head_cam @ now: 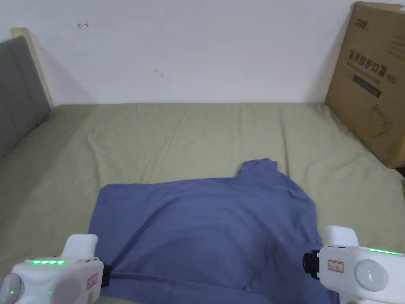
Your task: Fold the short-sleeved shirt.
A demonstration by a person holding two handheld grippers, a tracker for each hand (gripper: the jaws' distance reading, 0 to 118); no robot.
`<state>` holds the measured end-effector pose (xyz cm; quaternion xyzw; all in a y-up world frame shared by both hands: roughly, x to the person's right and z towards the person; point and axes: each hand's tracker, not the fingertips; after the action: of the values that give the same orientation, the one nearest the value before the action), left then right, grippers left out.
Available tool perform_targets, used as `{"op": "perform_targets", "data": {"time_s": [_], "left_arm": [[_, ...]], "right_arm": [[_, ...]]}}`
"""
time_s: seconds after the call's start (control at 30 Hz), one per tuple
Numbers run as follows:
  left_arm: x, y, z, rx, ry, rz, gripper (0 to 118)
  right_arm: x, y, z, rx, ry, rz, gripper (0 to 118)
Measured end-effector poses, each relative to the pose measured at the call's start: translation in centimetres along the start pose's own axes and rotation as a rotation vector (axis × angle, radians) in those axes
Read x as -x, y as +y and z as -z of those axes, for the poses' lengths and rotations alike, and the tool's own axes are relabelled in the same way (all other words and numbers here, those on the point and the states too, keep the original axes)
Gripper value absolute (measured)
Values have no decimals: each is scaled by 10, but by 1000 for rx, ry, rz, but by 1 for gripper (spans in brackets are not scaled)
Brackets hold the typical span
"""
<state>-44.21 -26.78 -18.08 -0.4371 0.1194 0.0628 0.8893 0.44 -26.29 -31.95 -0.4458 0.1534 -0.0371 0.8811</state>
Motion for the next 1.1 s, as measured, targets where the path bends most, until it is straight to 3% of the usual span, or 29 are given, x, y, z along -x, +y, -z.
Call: {"op": "perform_targets", "data": {"time_s": [0.2,0.37,0.4,0.47,0.5,0.53,0.57,0.67,0.77,0.93,1.0,1.07,1.1], "left_arm": [[8,40,26,-5,-15,-58,0],[21,105,62,-32,78,-74,1],[26,118,72,-35,105,-80,11],[37,148,100,-48,134,-63,70],[37,161,109,-27,153,-58,91],[41,174,121,-20,159,-60,96],[45,184,131,-31,150,-70,91],[54,210,165,-6,168,-114,94],[60,223,196,21,142,-172,94],[62,224,240,107,141,-145,93],[66,218,251,145,114,-206,94],[67,218,246,105,110,-222,81],[65,218,243,98,121,-228,69]], "right_arm": [[21,37,31,16,15,-53,1],[33,91,62,-3,41,-64,1],[35,99,68,-5,49,-61,1],[39,112,81,-8,69,-67,1],[42,115,86,-7,69,-80,1],[45,118,91,-5,61,-98,1],[48,119,96,-4,52,-123,1],[51,120,108,3,32,-148,1],[48,119,116,12,45,-131,1],[42,115,125,36,47,-118,1],[38,114,128,48,40,-112,1],[34,112,130,57,44,-100,1],[32,112,131,62,45,-93,1]]}}
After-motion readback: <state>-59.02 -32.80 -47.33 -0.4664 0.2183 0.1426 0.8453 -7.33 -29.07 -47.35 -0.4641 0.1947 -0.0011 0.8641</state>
